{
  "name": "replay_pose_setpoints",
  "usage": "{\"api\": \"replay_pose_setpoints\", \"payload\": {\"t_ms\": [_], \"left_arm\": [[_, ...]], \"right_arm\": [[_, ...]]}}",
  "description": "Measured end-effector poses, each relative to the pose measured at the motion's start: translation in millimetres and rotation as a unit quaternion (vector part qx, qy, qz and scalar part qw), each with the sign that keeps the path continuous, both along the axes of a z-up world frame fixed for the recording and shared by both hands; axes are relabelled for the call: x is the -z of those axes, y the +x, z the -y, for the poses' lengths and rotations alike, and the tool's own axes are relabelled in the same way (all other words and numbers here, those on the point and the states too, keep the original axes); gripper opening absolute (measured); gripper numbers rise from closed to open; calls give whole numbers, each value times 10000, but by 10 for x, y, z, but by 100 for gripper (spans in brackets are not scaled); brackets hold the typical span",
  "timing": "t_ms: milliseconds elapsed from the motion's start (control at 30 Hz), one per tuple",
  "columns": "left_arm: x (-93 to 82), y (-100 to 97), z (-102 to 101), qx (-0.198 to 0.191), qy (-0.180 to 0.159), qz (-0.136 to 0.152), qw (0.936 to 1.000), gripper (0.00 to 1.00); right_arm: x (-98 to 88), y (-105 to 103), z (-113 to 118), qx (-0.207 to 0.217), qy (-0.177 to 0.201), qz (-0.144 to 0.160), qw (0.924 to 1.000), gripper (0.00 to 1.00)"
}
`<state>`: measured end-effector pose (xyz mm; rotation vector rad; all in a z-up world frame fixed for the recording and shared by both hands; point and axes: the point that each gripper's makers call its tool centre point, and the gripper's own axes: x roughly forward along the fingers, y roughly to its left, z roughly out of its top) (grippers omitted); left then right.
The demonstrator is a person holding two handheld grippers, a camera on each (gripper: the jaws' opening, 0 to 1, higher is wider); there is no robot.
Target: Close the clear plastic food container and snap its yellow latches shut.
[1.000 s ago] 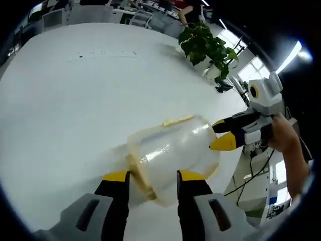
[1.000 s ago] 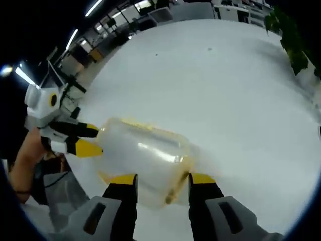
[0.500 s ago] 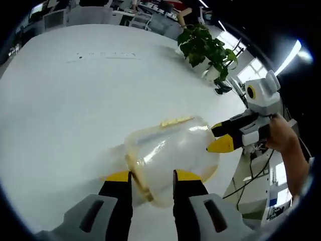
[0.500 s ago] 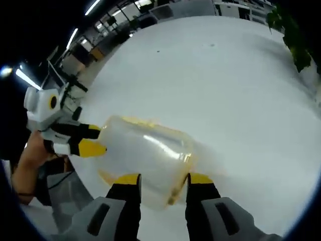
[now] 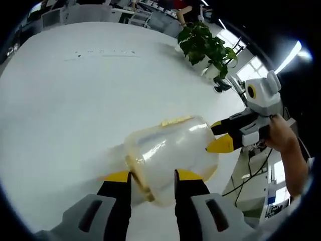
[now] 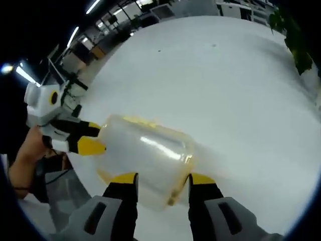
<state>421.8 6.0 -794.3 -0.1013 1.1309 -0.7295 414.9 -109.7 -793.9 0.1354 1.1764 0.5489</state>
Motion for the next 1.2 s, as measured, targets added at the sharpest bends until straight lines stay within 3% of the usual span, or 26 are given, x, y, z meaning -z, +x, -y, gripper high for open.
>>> {"api": "replay_pose_setpoints", "payload": {"t_ms": [100,333,433,567,700,900,1000,1200], "left_arm": [[-7,-41,18,93,14,0,10000,33],[4,-15,-6,136,-114,184,9997,36],[6,-26,-24,297,-171,303,9990,38],[25,-60,-19,414,-214,397,9981,43],[35,-87,-5,510,-275,458,9973,46],[1,-43,-92,646,-183,624,9958,46],[-38,-16,-156,693,-165,680,9951,46],[-86,38,-249,779,-93,755,9941,46]], "right_arm": [[-3,13,-12,-139,-78,184,9997,39],[13,14,-9,-158,-122,246,9995,40],[-8,41,-13,-384,-268,481,9977,41],[-20,-6,-24,-612,-430,584,9955,41],[-30,-12,-3,-559,-367,571,9961,41],[-90,14,31,-695,-495,687,9940,41],[-191,102,32,-789,-525,984,9906,37],[-206,108,-22,-1031,-558,1017,9879,35]]}}
